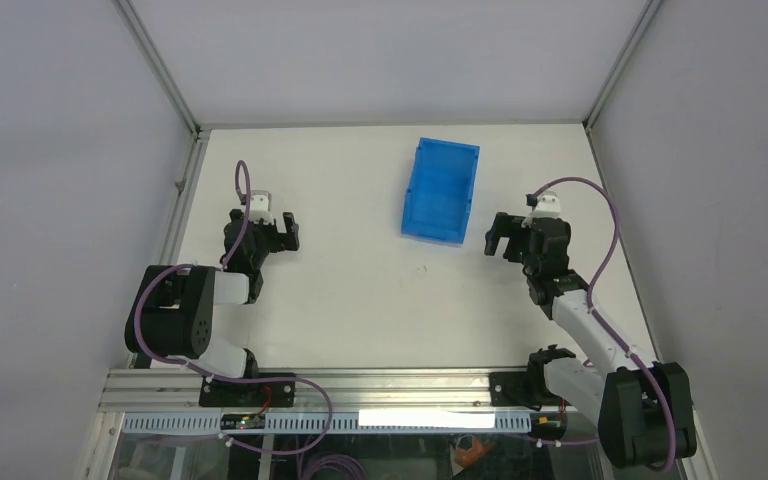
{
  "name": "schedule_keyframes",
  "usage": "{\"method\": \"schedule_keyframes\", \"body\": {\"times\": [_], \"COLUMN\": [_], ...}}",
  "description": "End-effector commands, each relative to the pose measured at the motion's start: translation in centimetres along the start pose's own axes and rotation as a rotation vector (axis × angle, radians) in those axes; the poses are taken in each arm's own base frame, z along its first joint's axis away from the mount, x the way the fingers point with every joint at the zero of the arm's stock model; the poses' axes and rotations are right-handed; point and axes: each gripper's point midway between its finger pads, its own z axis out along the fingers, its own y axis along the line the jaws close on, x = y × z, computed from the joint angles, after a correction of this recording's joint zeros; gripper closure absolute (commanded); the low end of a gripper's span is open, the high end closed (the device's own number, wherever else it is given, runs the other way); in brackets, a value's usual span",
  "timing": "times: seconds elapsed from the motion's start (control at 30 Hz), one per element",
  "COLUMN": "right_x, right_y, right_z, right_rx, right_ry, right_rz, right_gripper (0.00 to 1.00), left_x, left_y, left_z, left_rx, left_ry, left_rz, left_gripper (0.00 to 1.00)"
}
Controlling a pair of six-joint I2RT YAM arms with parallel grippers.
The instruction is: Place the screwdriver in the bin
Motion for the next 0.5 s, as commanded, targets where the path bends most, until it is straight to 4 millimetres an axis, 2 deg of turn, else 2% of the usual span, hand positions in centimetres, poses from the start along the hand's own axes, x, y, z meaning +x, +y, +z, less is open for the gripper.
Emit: {"method": "schedule_keyframes", "body": {"times": [0.0, 0.07, 0.2, 0.23, 0.27, 0.33, 0.43, 0.47], "right_x": [-2.4, -3.1, -6.4, -6.7, -8.1, -10.4, -13.2, -13.4], "right_y": [0.6, 0.5, 1.1, 0.9, -1.2, -3.1, -4.3, -4.7], "right_z": [-0.2, -0.3, -1.3, -1.7, -2.2, -3.2, -3.8, -3.6], "right_rx": [-0.012, -0.006, -0.003, 0.016, 0.145, 0.269, 0.302, 0.287], "right_ry": [-0.089, -0.112, -0.127, -0.094, -0.112, -0.112, -0.077, -0.047], "right_rz": [0.022, 0.040, 0.042, 0.040, 0.035, 0.013, -0.025, -0.021], "right_gripper": [0.00, 0.00, 0.01, 0.00, 0.00, 0.00, 0.01, 0.00], "left_x": [-2.2, -2.2, -2.2, -2.2, -2.2, -2.2, -2.2, -2.2], "left_y": [0.1, 0.1, 0.2, 0.2, 0.2, 0.1, 0.2, 0.2], "left_z": [0.4, 0.4, 0.4, 0.4, 0.4, 0.3, 0.4, 0.4], "left_rx": [-0.007, -0.008, -0.009, -0.009, -0.009, -0.008, -0.009, -0.009], "left_ry": [-0.065, -0.066, -0.065, -0.065, -0.065, -0.066, -0.067, -0.065], "left_rz": [-0.011, -0.011, -0.010, -0.011, -0.011, -0.011, -0.010, -0.011], "left_gripper": [0.01, 0.01, 0.01, 0.01, 0.01, 0.01, 0.01, 0.01]}}
